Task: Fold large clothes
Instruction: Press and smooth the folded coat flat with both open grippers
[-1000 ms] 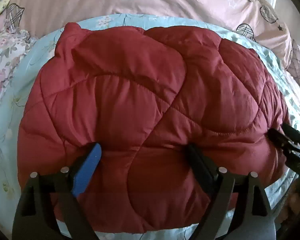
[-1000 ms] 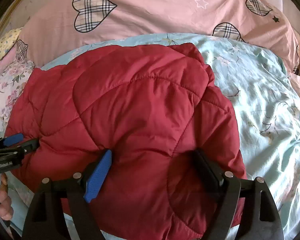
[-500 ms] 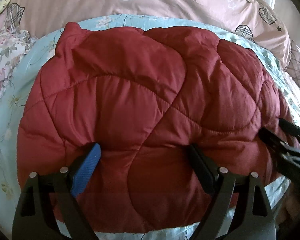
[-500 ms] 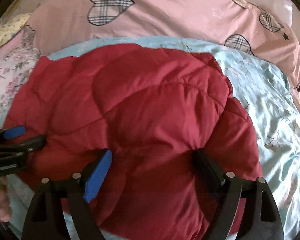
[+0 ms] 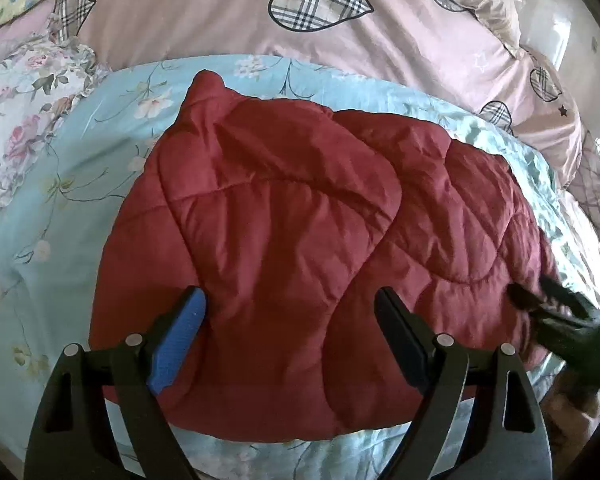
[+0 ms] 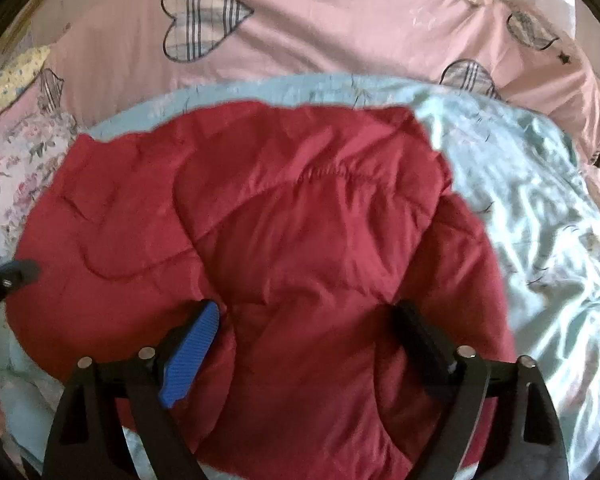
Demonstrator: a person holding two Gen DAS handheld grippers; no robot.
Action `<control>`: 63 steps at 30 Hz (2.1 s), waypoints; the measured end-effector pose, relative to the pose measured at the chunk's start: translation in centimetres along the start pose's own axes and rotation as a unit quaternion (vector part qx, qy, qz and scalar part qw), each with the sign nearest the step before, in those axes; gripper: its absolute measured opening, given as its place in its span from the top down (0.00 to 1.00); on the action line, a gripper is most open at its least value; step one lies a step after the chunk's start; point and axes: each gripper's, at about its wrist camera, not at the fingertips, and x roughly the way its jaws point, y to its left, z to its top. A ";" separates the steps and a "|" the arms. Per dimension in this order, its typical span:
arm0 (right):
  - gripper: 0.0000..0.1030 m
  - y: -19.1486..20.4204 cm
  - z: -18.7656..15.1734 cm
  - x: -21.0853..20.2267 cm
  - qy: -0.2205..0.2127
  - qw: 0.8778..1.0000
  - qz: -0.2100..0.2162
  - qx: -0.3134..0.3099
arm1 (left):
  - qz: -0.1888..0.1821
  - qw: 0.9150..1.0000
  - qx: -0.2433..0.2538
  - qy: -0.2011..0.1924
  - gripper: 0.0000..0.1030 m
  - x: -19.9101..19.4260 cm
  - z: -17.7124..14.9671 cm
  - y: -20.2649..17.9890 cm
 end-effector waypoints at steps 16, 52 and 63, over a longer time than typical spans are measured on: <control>0.07 0.3 0.5 3.8 0.029 1.000 0.003 -0.009 | 0.048 0.998 0.028 0.021 0.07 3.2 -0.1 -1.2; 0.06 0.2 2.6 1.5 0.013 1.000 0.023 -0.005 | 0.056 0.998 0.034 0.018 0.03 4.2 1.6 -1.8; 0.00 -0.6 2.4 5.3 0.037 0.999 0.011 -0.001 | 0.059 0.997 0.036 0.016 0.00 4.8 1.5 -2.0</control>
